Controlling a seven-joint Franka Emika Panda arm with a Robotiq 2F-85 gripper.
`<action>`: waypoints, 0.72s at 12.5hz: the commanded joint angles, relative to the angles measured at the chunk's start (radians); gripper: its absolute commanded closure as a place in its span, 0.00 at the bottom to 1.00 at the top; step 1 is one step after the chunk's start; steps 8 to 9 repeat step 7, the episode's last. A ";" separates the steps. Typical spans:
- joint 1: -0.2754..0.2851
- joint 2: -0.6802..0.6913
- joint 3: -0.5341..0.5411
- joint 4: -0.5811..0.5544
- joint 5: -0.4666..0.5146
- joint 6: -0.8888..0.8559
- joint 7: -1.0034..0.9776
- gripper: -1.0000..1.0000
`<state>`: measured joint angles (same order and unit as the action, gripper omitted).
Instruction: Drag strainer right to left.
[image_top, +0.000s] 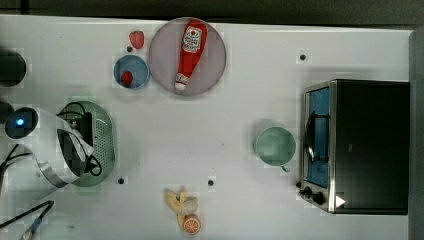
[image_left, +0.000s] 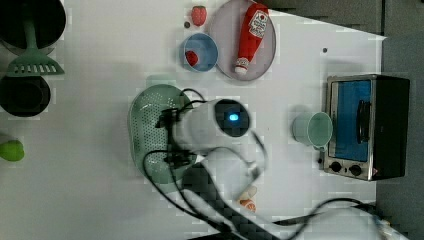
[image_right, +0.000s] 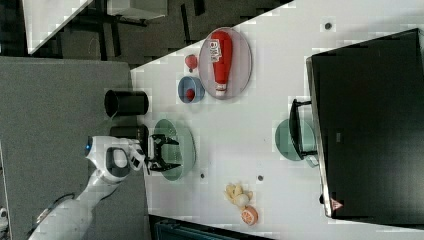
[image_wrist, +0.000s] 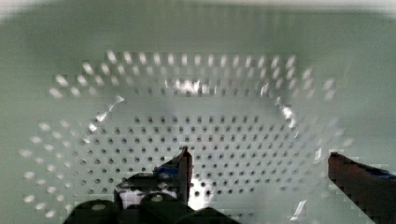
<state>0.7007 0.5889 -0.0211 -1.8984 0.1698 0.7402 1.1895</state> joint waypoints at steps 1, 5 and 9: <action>-0.027 -0.225 -0.137 0.065 0.010 -0.125 -0.270 0.00; -0.048 -0.476 -0.363 0.074 -0.054 -0.358 -0.684 0.00; -0.059 -0.587 -0.481 0.075 -0.117 -0.441 -0.830 0.00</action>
